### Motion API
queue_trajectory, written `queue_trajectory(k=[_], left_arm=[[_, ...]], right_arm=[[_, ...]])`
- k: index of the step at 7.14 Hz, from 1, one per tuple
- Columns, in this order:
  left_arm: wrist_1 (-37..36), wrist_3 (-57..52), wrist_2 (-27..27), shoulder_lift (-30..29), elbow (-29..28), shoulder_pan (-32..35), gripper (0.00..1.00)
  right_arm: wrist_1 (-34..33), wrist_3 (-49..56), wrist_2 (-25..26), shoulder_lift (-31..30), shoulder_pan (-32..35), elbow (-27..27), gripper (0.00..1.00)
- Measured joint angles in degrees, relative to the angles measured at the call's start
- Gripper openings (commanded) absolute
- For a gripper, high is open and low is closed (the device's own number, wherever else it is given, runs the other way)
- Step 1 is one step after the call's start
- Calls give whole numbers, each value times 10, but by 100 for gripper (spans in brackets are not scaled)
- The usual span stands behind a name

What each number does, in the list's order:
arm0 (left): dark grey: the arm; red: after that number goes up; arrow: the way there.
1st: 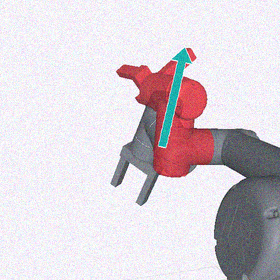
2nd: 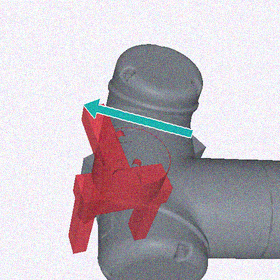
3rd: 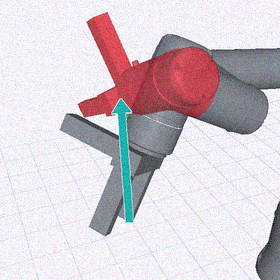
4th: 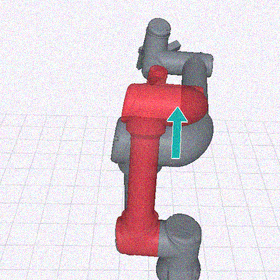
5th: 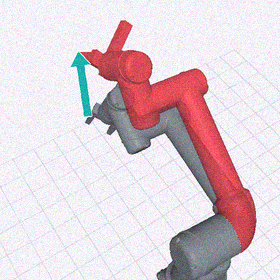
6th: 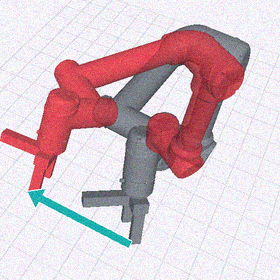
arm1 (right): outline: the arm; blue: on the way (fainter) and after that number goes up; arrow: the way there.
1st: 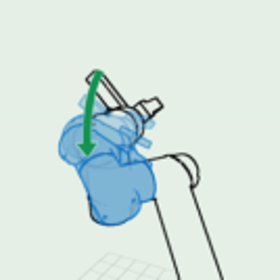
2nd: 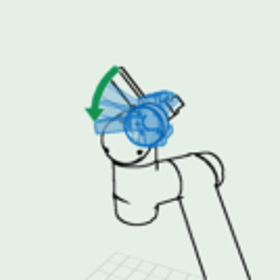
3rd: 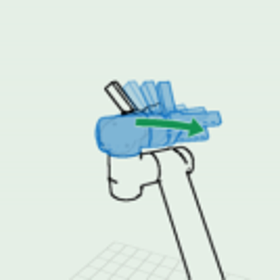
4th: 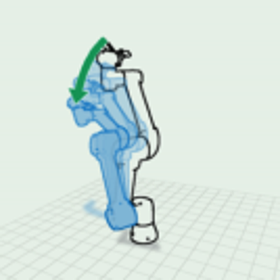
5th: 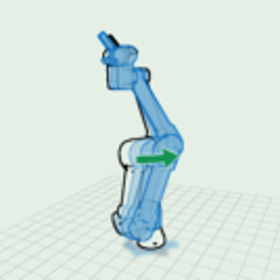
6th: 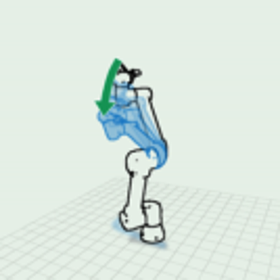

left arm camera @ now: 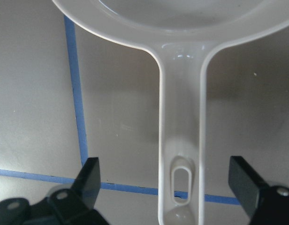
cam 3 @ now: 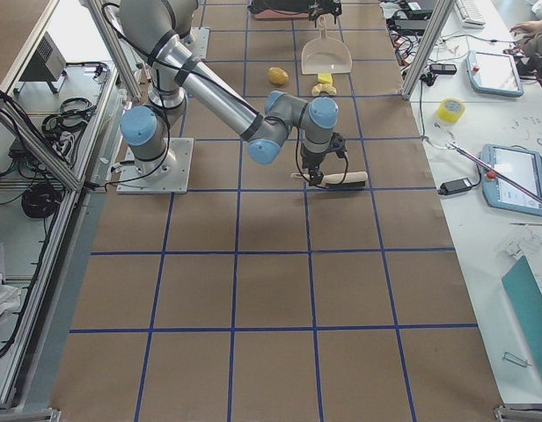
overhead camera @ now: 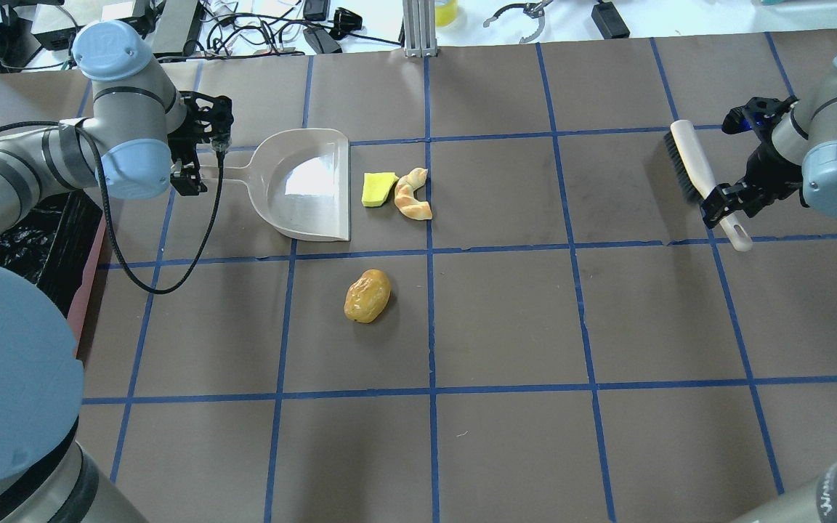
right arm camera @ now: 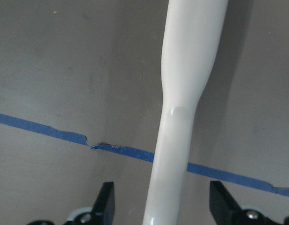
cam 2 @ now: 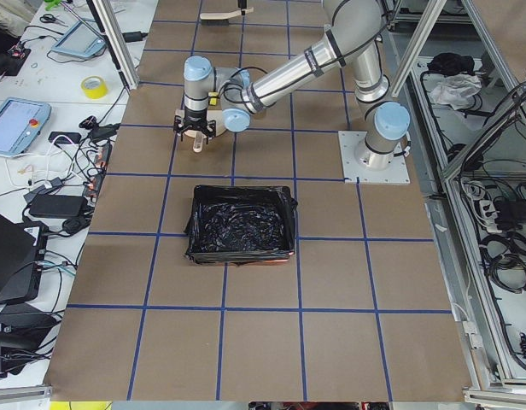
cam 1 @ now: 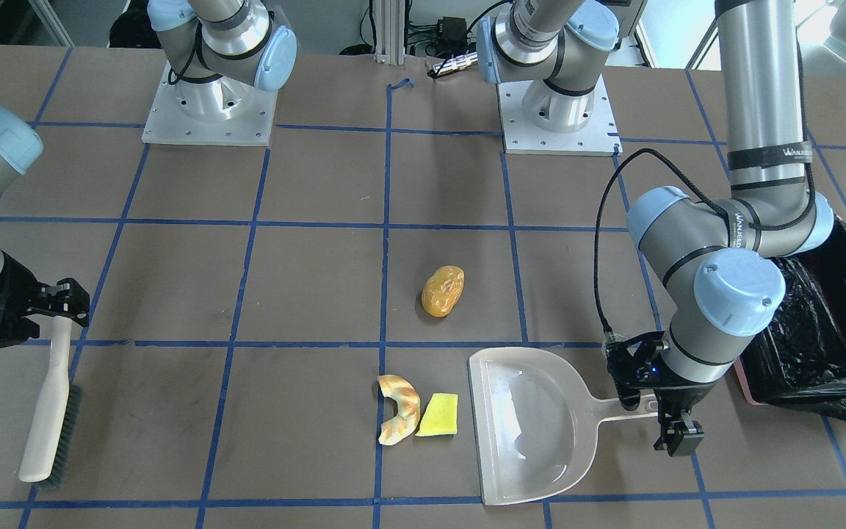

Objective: Sweep and dump trash into bin
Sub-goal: 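Close the left gripper on the dustpan handle while the right gripper grasps the brush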

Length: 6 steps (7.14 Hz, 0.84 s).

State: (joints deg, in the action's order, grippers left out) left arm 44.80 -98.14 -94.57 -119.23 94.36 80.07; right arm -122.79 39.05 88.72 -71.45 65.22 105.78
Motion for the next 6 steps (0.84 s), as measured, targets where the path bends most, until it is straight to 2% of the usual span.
queue_trajectory(k=[1, 2, 3, 4, 5, 6], left_arm=[[-3, 3, 0, -3, 0, 0, 77], [-4, 5, 1, -5, 1, 0, 60], [-5, 8, 1, -5, 3, 0, 32], [-6, 11, 1, -4, 5, 0, 8], [-6, 12, 0, -1, 7, 0, 0], [-6, 13, -1, 2, 7, 0, 0]], right_arm=[[-1, -4, 3, 0, 0, 1, 50], [-1, -6, 5, 1, 0, 2, 44], [-1, -7, 5, 3, 0, 2, 37], [0, -8, 6, 4, 0, 1, 33], [-1, -10, 6, 5, 0, 1, 19], [-2, -12, 5, 5, 0, 1, 6]])
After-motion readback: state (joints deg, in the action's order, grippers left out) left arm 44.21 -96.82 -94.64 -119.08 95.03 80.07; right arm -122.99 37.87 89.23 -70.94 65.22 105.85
